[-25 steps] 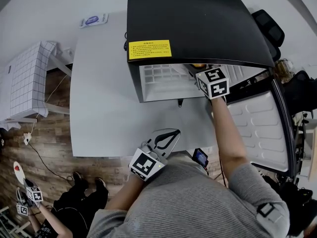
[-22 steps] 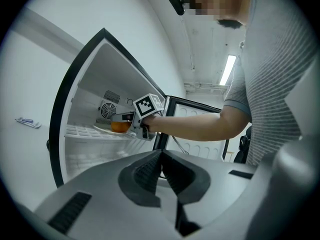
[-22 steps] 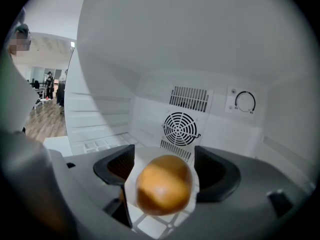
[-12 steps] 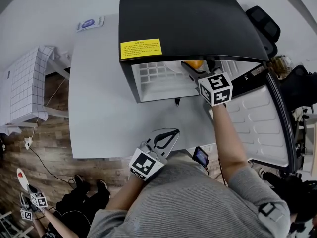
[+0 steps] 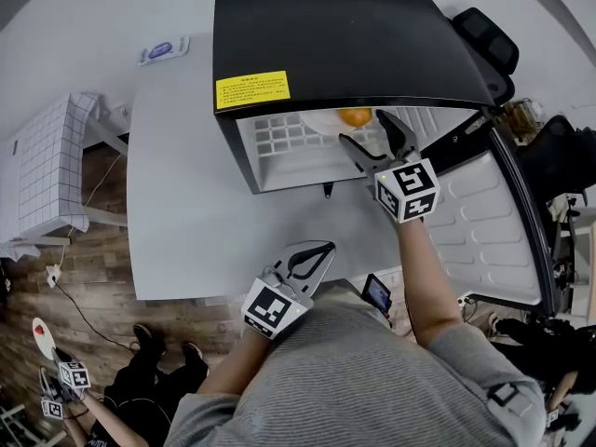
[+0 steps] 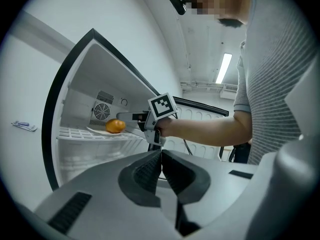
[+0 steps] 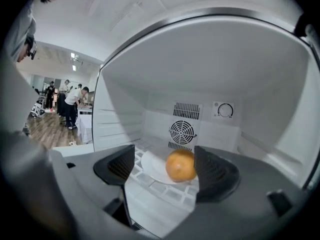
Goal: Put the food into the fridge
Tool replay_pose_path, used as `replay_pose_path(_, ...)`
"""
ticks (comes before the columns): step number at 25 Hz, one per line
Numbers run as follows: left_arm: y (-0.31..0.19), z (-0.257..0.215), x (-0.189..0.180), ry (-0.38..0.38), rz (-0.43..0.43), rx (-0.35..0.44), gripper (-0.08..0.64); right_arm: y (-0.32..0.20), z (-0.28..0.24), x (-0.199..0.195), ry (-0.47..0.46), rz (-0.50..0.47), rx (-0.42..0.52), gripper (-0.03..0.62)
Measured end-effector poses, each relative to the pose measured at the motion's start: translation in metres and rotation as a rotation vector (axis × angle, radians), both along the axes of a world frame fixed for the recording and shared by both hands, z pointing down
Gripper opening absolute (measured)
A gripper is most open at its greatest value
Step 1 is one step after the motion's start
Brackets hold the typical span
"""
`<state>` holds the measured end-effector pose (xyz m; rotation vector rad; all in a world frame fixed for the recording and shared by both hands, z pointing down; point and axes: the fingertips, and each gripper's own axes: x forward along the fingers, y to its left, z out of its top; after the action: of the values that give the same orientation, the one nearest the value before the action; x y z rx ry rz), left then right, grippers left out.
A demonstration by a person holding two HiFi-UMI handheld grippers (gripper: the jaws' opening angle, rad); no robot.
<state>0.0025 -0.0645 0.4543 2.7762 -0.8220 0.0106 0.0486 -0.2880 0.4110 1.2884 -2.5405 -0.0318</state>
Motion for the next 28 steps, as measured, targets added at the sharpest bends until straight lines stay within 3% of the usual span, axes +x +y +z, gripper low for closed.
replay_pose_path(16, 0.002, -0.008, 0.0, -0.006, -0.002, 0.045, 0.011, 0.075, 0.011, -0.014, -0.111, -0.066, -0.054, 0.357)
replay_pose_path(28, 0.005, -0.007, 0.002, -0.01, 0.004, 0.029, 0.011, 0.118, 0.006, -0.016, -0.139, -0.109, -0.053, 0.356)
